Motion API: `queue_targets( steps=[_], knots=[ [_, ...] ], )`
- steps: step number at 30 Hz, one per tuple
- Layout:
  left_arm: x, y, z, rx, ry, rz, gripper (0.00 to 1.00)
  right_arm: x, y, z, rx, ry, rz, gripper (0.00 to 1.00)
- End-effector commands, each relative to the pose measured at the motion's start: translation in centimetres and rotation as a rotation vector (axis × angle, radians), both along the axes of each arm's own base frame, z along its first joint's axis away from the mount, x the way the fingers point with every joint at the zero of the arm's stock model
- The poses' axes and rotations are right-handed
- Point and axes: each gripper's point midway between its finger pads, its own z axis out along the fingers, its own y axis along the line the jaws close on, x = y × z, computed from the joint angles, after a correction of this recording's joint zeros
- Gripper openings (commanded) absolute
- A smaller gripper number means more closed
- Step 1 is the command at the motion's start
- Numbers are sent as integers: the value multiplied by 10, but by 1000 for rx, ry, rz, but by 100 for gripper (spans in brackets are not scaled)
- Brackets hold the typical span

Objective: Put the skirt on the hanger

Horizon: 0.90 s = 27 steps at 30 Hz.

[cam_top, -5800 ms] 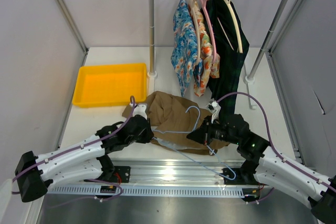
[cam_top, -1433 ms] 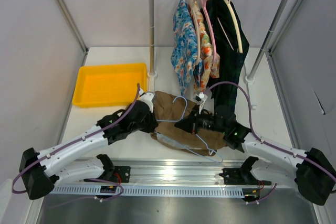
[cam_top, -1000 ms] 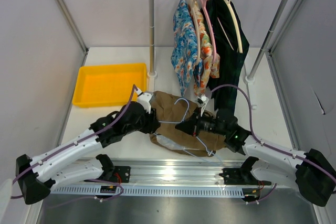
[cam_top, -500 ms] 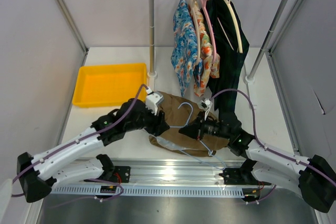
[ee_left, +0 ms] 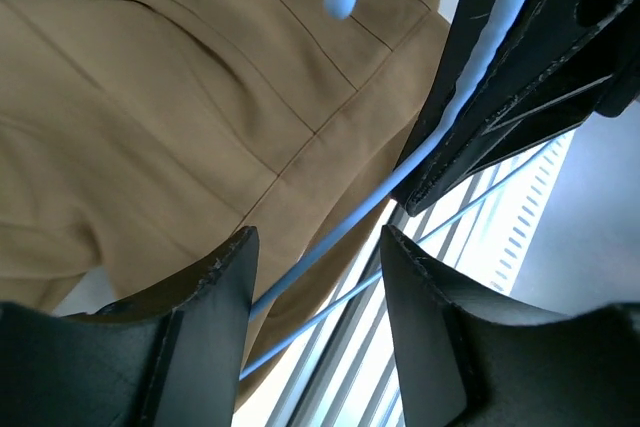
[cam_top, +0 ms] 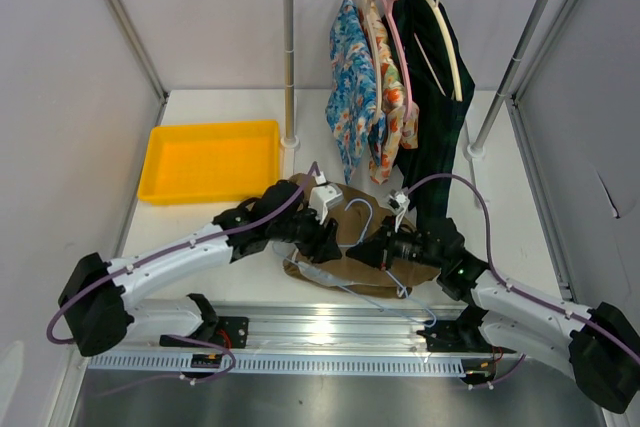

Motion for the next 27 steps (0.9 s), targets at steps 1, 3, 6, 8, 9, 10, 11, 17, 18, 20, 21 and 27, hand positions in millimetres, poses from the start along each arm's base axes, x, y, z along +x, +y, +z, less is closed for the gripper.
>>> queue_targets(
  steps=[1, 3, 6, 8, 9, 10, 11, 17, 18, 20, 21, 27],
  knots=[
    [-4, -17, 15, -70, -9, -111, 56, 6, -3, 19, 57, -59, -20, 0],
    [-3, -20, 14, -77, 5, -122, 54, 8, -4, 18, 50, -59, -31, 0],
    [-2, -24, 16, -82, 13, -142, 46, 11, -5, 14, 36, -56, -48, 0],
    [-2, -25, 14, -70, 24, -162, 41, 15, -6, 11, 23, -53, -68, 0],
    [-2, -28, 18, -76, 25, -176, 35, 17, -6, 11, 20, -52, -75, 0],
    [-1, -29, 16, -67, 27, -182, 32, 18, -7, 10, 16, -54, -84, 0],
    [1, -28, 14, -60, 32, -181, 27, 21, -8, 8, 5, -48, -102, 0],
    [5, -25, 16, -64, 36, -183, 0, 33, -12, 2, -60, -44, -172, 0],
    [6, -24, 17, -67, 35, -181, 0, 34, -12, 1, -68, -45, -179, 0],
    [9, -22, 15, -58, 25, -163, 0, 36, -13, 1, -85, -42, -194, 0],
    [11, -21, 16, -57, 15, -158, 0, 39, -15, -1, -96, -39, -216, 0],
    [29, -11, 14, -18, -65, -68, 0, 46, -23, -9, -164, -8, -289, 33]
  ],
)
